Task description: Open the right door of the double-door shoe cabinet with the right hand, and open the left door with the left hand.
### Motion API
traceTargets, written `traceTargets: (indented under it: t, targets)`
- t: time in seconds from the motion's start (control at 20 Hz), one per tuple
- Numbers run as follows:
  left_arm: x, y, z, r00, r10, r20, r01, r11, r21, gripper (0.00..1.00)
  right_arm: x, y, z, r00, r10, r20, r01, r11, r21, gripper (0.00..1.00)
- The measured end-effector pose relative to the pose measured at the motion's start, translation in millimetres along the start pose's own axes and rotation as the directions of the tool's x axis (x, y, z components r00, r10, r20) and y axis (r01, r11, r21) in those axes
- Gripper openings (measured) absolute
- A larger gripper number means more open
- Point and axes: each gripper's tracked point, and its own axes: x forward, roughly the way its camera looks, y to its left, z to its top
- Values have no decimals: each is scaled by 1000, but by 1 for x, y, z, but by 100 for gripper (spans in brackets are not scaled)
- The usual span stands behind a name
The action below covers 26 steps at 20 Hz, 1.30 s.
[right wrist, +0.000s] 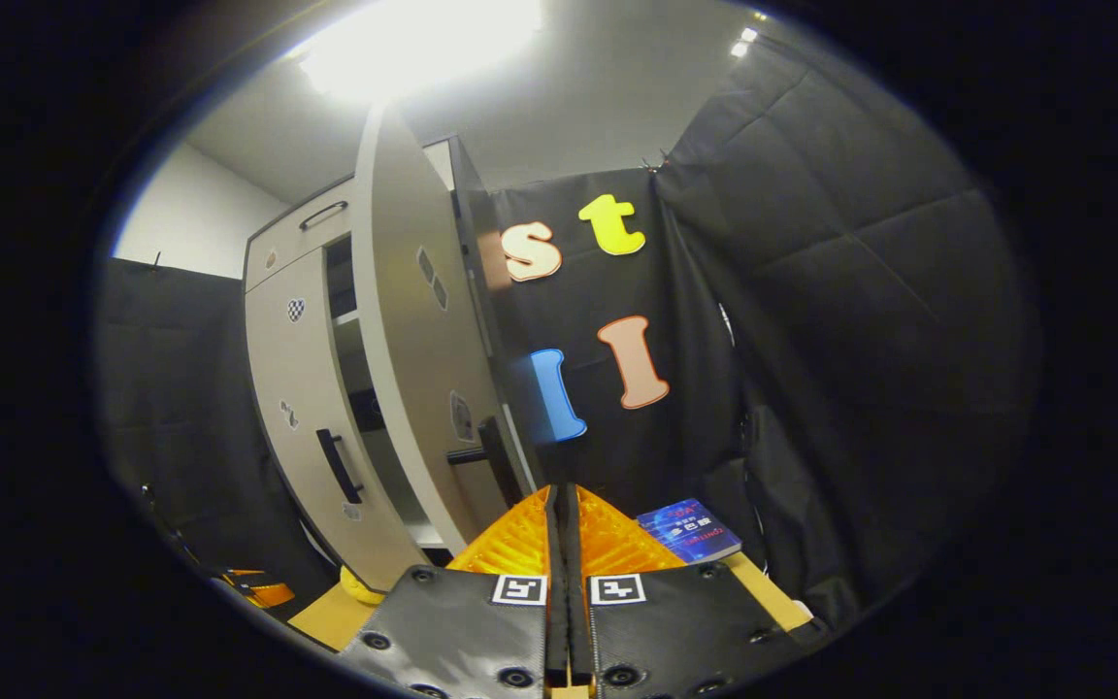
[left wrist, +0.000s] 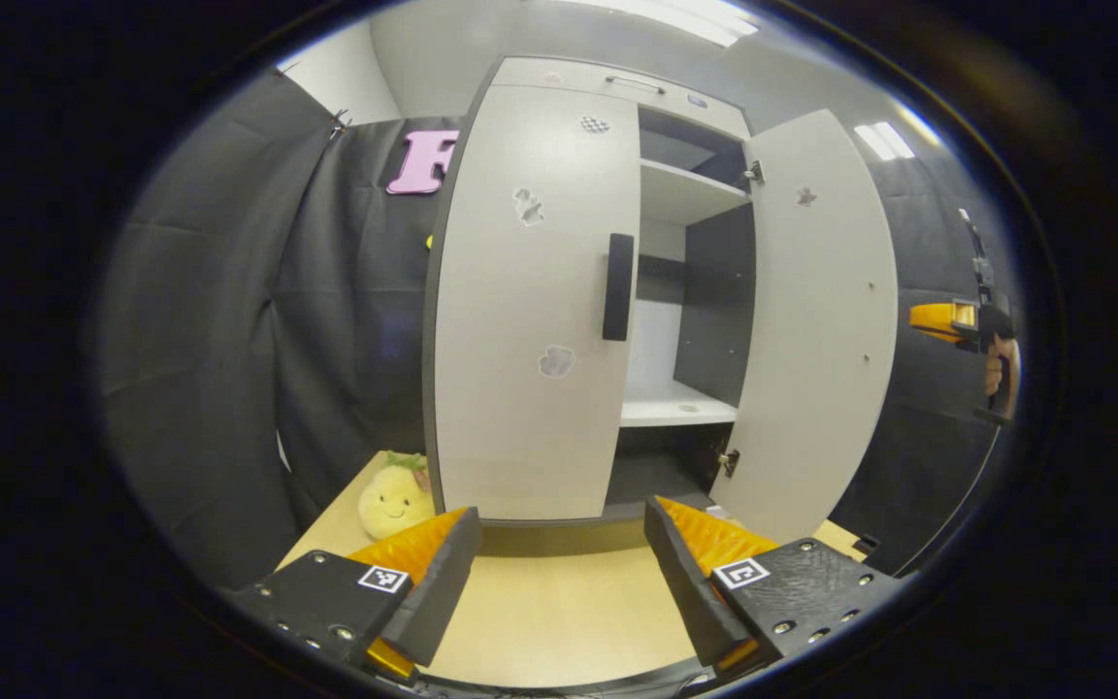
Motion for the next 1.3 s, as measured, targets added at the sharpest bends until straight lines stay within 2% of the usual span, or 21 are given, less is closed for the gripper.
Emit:
traceTargets:
  t: [0.15,0.3,0.35,0.4,0.5,0.65,0.85,0.95,1.0,1.2,1.3]
  targets:
    - [10,4,21,999,-4,46,3,1000,16,99,-18,-37,12,991,-129,37,131,990,-55,2]
    - [22,3,46,995,-12,98,10,1000,21,97,-36,-64,25,969,-238,69,245,961,-132,2]
    - [28,1,57,993,-17,119,15,1000,19,99,-41,-74,29,959,-276,67,283,950,-135,2]
    - [36,-1,69,990,-22,136,20,1000,16,97,-42,-79,31,952,-299,57,304,945,-124,4]
    - [47,-8,87,986,-31,163,30,1000,9,97,-45,-89,36,940,-334,63,339,935,-104,40]
    - [72,-24,113,980,-58,188,60,998,-2,99,-46,-115,49,907,-402,125,416,900,-126,97]
    - [110,-40,144,977,-43,210,38,999,27,99,-30,-150,47,874,-473,113,487,855,-179,98]
    - [129,-49,158,975,-37,219,28,999,45,97,-15,-151,44,882,-458,109,471,866,-170,98]
    - [140,-59,162,975,-57,217,46,997,55,99,-5,-154,42,888,-447,110,460,871,-173,98]
    - [178,-67,186,974,-10,225,-9,996,85,97,23,-172,27,899,-431,74,437,874,-214,98]
    - [193,-71,190,976,12,218,-29,997,73,98,43,-176,19,913,-405,55,408,891,-200,98]
